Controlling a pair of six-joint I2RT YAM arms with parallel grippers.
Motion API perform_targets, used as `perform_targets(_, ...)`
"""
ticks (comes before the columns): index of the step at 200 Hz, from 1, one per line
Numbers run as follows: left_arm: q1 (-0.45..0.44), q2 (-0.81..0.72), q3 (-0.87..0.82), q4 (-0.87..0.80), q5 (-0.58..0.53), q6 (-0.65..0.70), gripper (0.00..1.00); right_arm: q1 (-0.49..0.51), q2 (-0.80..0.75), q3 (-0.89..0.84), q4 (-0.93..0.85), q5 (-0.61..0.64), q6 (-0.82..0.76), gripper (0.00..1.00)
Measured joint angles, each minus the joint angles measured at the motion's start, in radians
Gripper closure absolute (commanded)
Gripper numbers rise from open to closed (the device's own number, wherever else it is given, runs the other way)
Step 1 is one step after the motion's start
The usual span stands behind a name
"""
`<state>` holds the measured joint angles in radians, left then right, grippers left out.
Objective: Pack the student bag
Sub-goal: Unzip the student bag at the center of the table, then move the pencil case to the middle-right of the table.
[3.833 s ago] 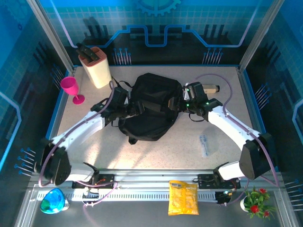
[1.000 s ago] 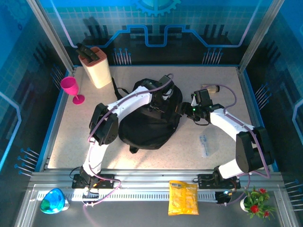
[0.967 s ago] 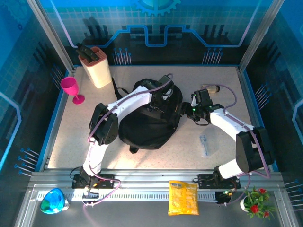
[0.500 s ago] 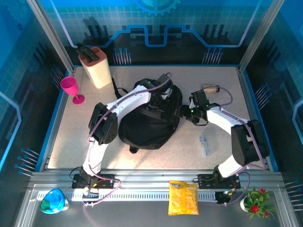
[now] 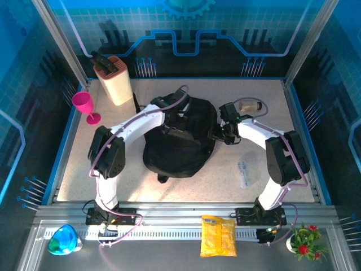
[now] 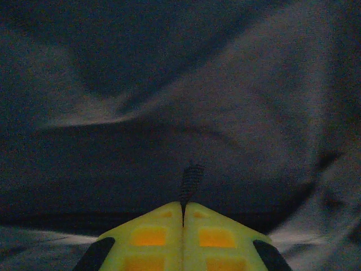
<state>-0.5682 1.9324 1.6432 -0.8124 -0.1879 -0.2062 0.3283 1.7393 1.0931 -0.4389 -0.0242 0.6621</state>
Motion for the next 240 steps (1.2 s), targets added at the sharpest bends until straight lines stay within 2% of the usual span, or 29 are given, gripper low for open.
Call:
perform_targets(35, 0.138, -0.068, -0.122, 0.031, -0.039, -0.050, 1.00, 0.000, 0.056, 0.070, -0.021, 0.060, -0.016, 0.50)
perform_targets(59, 0.201, -0.128, -0.192, 0.050, -0.036, -0.095, 1.00, 0.000, 0.097, 0.122, -0.003, 0.053, -0.045, 0.48)
perform_targets(81, 0.206, -0.189, -0.242, 0.063, -0.032, -0.125, 0.65, 0.000, 0.099, 0.137, 0.019, 0.034, -0.072, 0.43)
perform_targets(100, 0.206, -0.243, -0.270, 0.064, -0.034, -0.153, 0.38, -0.002, 0.070, 0.133, 0.012, 0.041, -0.093, 0.33)
perform_targets(120, 0.209, -0.312, -0.306, 0.089, -0.042, -0.181, 0.23, -0.002, -0.024, 0.099, -0.015, 0.082, -0.115, 0.24)
perform_targets(145, 0.218, -0.416, -0.360, 0.129, -0.048, -0.209, 0.11, -0.003, -0.185, 0.021, -0.075, 0.169, -0.126, 0.17)
perform_targets(177, 0.232, -0.533, -0.439, 0.213, -0.051, -0.214, 0.02, -0.004, -0.331, -0.125, -0.193, 0.271, -0.089, 0.11)
perform_targets(213, 0.233, -0.567, -0.497, 0.281, -0.042, -0.210, 0.01, -0.004, -0.401, -0.267, -0.324, 0.313, -0.023, 0.09)
perform_targets(240, 0.233, -0.568, -0.520, 0.306, -0.031, -0.207, 0.01, -0.004, -0.430, -0.343, -0.365, 0.303, 0.024, 0.11)
